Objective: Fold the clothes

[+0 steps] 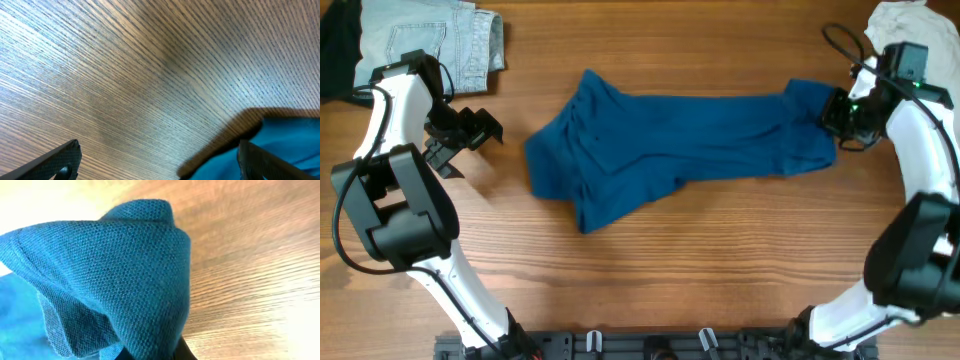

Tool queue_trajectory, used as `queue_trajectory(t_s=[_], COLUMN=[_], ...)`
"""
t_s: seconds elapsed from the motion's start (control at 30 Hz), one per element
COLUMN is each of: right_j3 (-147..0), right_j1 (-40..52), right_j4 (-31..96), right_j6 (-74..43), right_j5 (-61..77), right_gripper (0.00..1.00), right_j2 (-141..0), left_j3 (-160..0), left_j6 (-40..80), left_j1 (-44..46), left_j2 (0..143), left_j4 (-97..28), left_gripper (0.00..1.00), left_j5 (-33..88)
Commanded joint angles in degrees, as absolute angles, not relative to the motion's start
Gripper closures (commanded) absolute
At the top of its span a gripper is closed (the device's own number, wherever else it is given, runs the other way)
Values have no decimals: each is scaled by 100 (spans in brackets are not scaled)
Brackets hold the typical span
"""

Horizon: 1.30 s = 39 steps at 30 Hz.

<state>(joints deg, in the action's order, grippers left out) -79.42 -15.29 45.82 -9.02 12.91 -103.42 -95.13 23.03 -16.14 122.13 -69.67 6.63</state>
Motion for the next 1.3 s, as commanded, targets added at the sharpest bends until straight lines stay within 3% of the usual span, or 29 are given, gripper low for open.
queue_trajectory(t_s=[0.0,0.43,0.87,1.0,1.07,1.27], right_j3=[-8068,-7990,-7979,-7979,-7979,-7979], right_j1=[-1142,-102,648,954,1066,1369], right_j4=[4584,4574,4491,4346,4305,4080], right_j6=[-1068,-1433,-2733,-2740,-2740,-2733], right_j5=[552,-578,-1855,-1970,-1968,-1658], right_gripper=[96,96,95,86,75,61], right_j2=[-10141,-10202,-10820,-11032,-11118,-11192], left_j3=[-9483,-9483,-9483,-9483,-9483,-9483], left_j6=[2274,2272,2272,2272,2272,2274], left_j1=[-1588,-1588,-1588,-1588,-1588,-1588], left_j2=[12097,12097,12097,12097,12097,12097], left_j4=[-6973,-6991,-6991,-6991,-6993,-6991], left_gripper=[0,0,0,0,0,0], left_j5=[591,589,589,589,589,589])
